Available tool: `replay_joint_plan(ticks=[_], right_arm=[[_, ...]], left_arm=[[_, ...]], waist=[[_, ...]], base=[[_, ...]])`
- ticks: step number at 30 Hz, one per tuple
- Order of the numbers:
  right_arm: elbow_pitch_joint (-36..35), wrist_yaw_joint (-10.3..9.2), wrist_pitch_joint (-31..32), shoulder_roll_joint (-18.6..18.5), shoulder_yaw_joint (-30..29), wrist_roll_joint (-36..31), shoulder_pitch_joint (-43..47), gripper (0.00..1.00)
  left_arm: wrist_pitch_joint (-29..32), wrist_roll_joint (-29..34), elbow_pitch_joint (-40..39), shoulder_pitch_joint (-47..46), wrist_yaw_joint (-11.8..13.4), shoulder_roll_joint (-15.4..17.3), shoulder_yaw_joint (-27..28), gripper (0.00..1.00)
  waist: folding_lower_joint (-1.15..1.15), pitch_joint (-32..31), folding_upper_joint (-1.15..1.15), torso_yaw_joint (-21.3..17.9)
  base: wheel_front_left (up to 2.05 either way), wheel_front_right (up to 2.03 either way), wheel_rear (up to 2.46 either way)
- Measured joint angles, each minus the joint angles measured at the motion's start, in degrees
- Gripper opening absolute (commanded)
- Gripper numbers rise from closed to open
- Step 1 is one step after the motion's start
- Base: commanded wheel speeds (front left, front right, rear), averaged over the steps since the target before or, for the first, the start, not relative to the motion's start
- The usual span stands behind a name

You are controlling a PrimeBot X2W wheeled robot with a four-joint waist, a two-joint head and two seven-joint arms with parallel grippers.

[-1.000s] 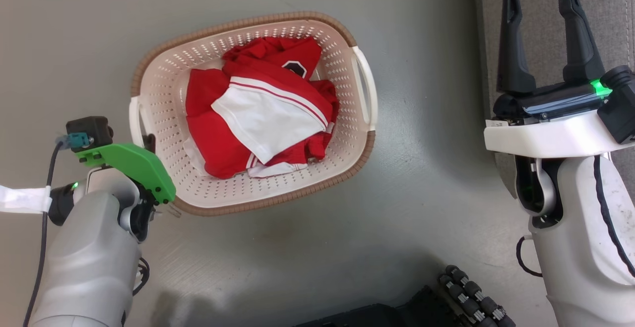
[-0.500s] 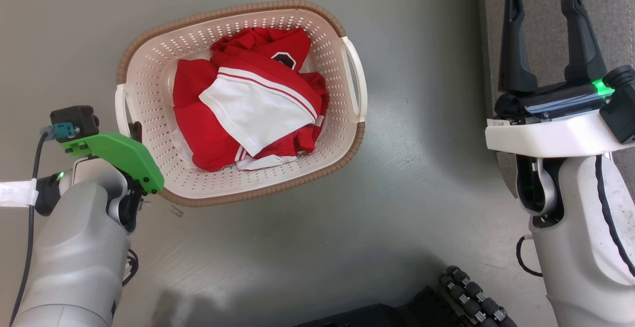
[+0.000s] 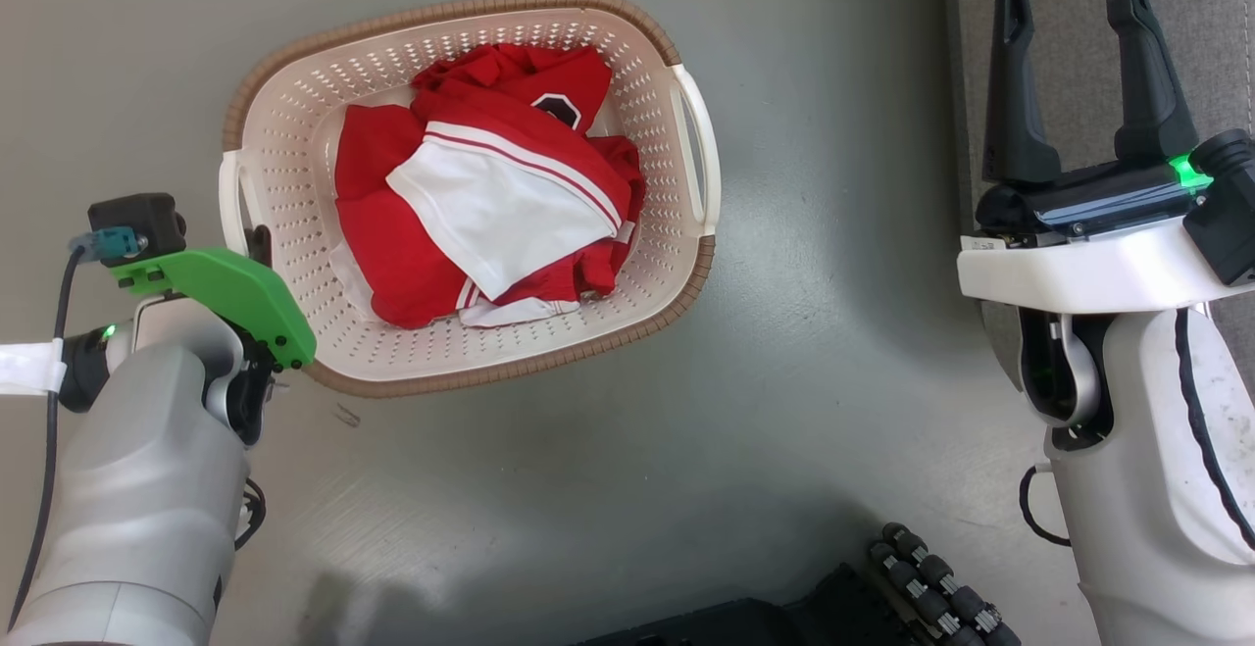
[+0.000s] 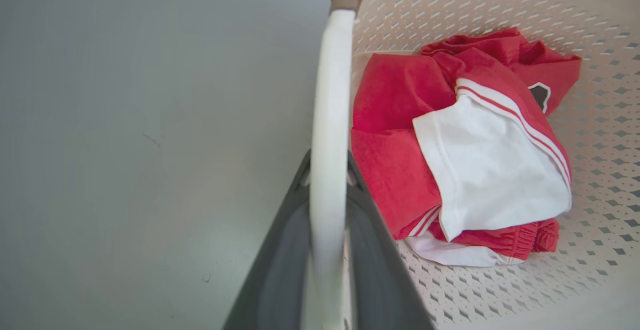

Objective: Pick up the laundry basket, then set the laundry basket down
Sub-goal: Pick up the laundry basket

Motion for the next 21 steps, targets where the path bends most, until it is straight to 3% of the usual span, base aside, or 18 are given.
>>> replay_joint_plan(ticks=[1,2,12,21], right_arm=[[0.0,0.0,0.0,0.0,-0.02,0.0,0.0,1.0],[0.0,0.0,0.0,0.0,-0.07,0.0,0.0,1.0],[0.0,0.01,0.0,0.05,-0.53,0.0,0.0,1.0],[2.53,0.2,0.0,0.11,-1.21,-0.43,0.09,1.0]], left_arm=[[-0.01,0.0,0.02,-0.15,0.0,0.0,0.02,0.95],[-0.08,0.0,0.12,-0.3,0.0,0.0,0.02,1.0],[-0.59,-0.12,1.55,-0.75,-0.01,-0.13,0.0,1.0],[-6.8,2.3,0.36,-0.69,-0.02,-0.48,-2.63,1.0]], waist=[[0.0,0.01,0.0,0.01],[0.0,0.02,0.0,0.02],[0.0,-0.03,0.0,0.16],[0.0,-2.34,0.0,0.97]], base=[[0.0,0.0,0.0],[0.0,0.0,0.0],[0.0,0.0,0.0],[0.0,0.0,0.0]])
